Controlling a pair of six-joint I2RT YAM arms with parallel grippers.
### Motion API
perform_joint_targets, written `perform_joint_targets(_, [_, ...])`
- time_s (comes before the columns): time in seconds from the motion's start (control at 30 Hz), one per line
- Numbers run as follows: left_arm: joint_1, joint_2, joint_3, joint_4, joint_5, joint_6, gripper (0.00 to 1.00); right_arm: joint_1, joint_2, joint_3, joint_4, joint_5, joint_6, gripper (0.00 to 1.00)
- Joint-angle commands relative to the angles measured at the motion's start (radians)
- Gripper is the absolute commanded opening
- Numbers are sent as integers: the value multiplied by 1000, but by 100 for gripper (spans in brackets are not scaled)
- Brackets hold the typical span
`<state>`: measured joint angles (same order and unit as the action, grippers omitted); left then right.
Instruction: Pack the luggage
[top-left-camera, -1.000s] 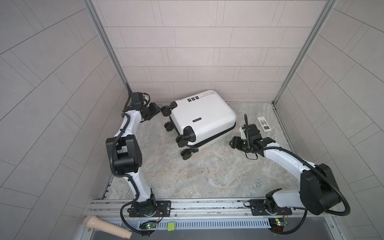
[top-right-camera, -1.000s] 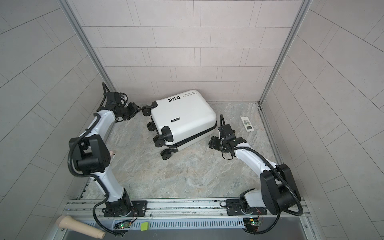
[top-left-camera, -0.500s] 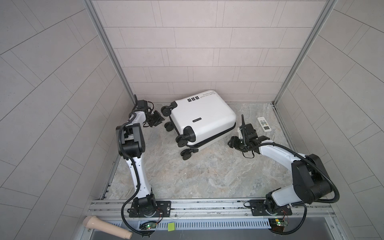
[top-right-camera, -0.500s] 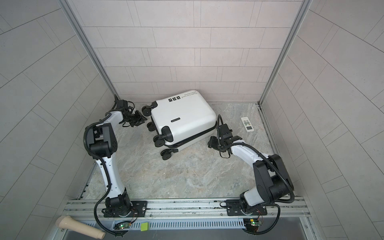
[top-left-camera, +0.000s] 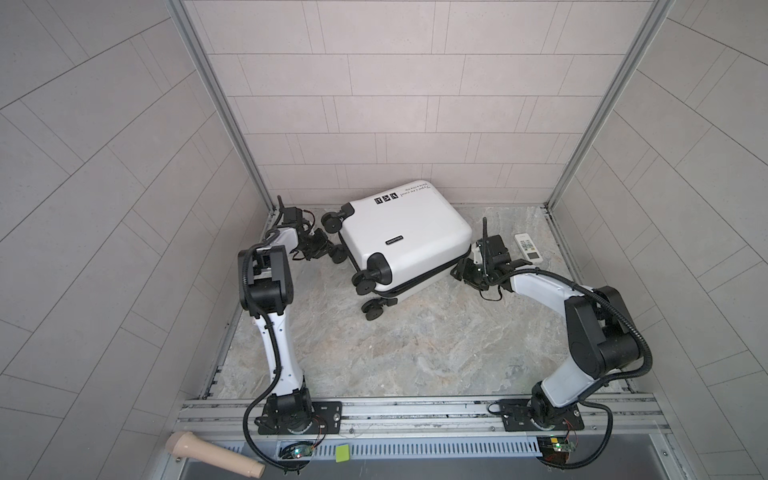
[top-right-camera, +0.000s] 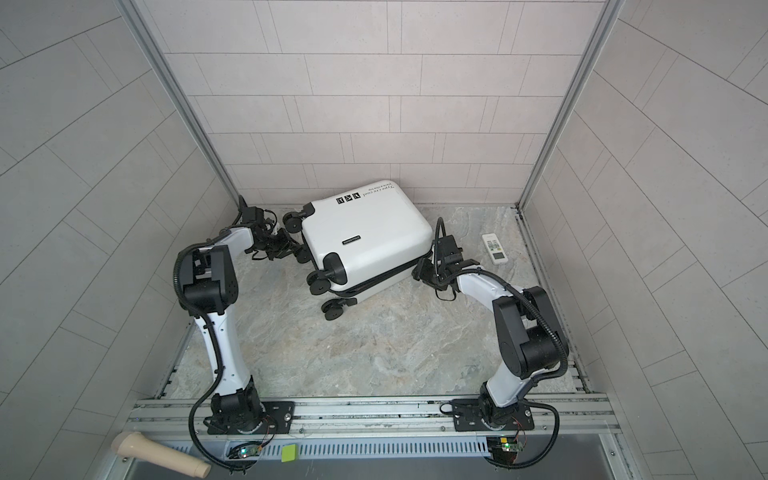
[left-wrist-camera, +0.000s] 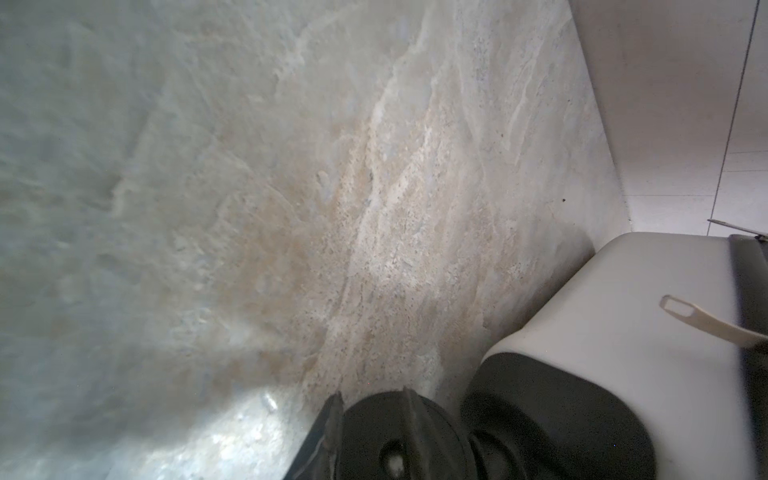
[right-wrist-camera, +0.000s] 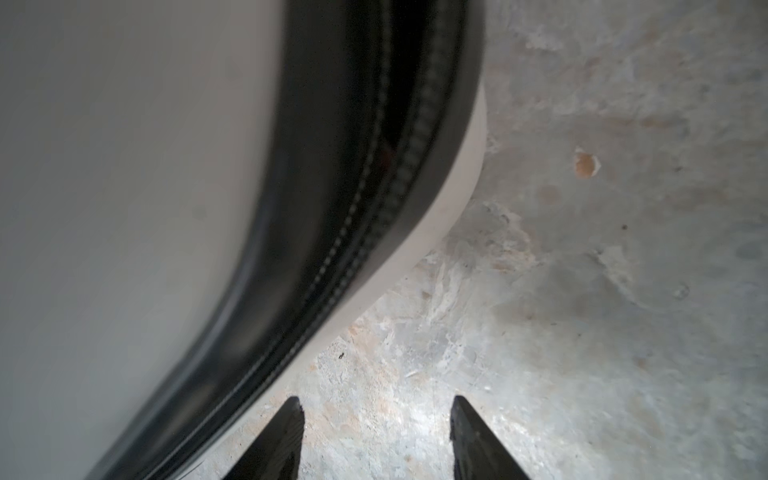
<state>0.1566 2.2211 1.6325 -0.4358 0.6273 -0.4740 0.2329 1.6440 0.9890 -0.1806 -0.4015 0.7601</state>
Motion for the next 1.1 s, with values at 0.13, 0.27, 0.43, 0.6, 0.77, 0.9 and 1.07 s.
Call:
perform_joint_targets(0.13, [-95,-74,-183,-18,27,4,29,-101,88,102,14,-94,-5,58])
perform_joint_targets(0.27, [-116,-143,-315,75,24,-45,28,-136,157,200,-32,-134,-35,58])
perform_joint_targets(0.43, [-144,-240,-485,206,23,-117,28,-166,252,322,-70,-171,-48,58])
perform_joint_targets(0.6, [-190,-317,-607,302,18,-174,28,-171,371,488,-136,-217,-68,59])
perform_joint_targets(0.77, [-230,-380,-718,418,13,-245,28,-171,473,621,-180,-253,-70,59])
perform_joint_targets(0.9, [-269,-422,-798,519,7,-333,28,-172,541,721,-219,-270,-73,61])
perform_joint_targets(1.07, [-301,-476,-854,594,2,-383,28,-175,618,858,-309,-276,-106,67])
